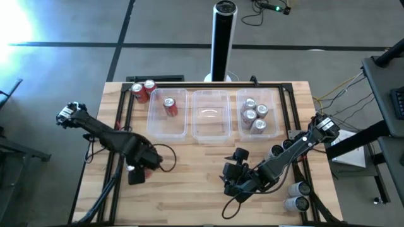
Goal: Sort soda cans
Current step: Put the bottom left red soda can into the left transparent bin
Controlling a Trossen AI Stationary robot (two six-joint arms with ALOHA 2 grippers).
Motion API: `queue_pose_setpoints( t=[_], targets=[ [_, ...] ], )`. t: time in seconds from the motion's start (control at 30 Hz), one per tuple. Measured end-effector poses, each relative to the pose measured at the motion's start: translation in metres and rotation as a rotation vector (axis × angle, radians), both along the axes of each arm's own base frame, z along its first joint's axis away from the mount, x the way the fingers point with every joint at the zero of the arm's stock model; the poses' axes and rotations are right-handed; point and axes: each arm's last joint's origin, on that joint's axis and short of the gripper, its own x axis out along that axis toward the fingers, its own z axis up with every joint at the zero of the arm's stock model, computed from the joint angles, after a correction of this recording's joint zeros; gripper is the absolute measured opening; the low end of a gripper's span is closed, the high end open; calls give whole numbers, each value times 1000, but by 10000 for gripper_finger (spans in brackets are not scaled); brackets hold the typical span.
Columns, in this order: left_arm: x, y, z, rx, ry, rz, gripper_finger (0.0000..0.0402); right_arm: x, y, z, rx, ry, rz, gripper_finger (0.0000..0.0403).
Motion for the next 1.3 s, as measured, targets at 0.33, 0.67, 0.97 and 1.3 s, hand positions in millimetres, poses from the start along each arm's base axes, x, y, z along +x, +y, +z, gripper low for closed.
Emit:
queue_pose_setpoints(
  t=[0.33,0.67,0.97,1.3],
  targets=[
    [16,31,105,220,-457,68,288,0,0,0,-15,3,9,368],
    [46,136,102,399,-362,104,288,0,0,0,-27,8,22,368],
    [79,199,57,386,-138,91,288,0,0,0,-20,13,22,368],
    [94,211,8,332,42,21,287,-2,1,-1,-2,19,22,368]
  ],
)
